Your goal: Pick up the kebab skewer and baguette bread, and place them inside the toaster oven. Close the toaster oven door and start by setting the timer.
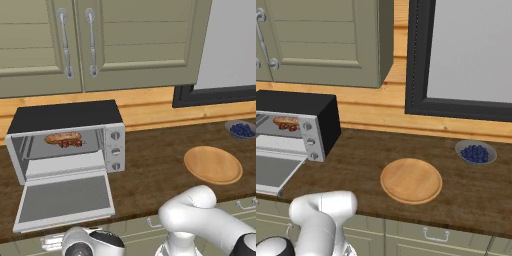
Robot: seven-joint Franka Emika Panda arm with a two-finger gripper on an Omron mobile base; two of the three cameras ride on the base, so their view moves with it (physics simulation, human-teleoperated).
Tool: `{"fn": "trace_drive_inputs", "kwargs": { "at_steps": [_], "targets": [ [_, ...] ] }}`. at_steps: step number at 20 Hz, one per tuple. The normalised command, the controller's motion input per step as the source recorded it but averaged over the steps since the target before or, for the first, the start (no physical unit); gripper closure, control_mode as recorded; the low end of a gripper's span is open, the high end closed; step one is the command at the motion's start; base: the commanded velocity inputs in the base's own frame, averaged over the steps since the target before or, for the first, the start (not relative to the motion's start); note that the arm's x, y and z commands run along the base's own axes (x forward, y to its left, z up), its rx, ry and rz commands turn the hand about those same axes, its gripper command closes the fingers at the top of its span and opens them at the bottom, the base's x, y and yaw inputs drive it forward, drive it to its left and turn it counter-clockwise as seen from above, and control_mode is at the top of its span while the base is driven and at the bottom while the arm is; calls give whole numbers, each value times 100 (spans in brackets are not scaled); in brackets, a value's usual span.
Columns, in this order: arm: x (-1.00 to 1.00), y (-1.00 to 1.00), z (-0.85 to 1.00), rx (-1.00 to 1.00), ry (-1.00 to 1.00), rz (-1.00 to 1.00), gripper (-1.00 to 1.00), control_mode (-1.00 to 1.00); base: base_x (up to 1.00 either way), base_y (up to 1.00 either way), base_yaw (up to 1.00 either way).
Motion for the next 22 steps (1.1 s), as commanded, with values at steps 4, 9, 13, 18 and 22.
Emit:
{"fn": "trace_drive_inputs", "kwargs": {
  "at_steps": [4, 9, 13, 18, 22],
  "targets": [
    [23, 0, 0, 0, -5, 0, -100, -100, 0, 0, 0],
    [31, 0, 0, 0, -3, 0, -100, -100, 0, 0, 0],
    [21, 3, -3, 0, 0, 0, -100, -100, 0, 0, 0],
    [0, 8, -24, 0, 0, 0, -100, -100, 0, 0, 0],
    [0, 4, -16, 0, 0, 0, -100, -100, 0, 0, 0]
  ]
}}
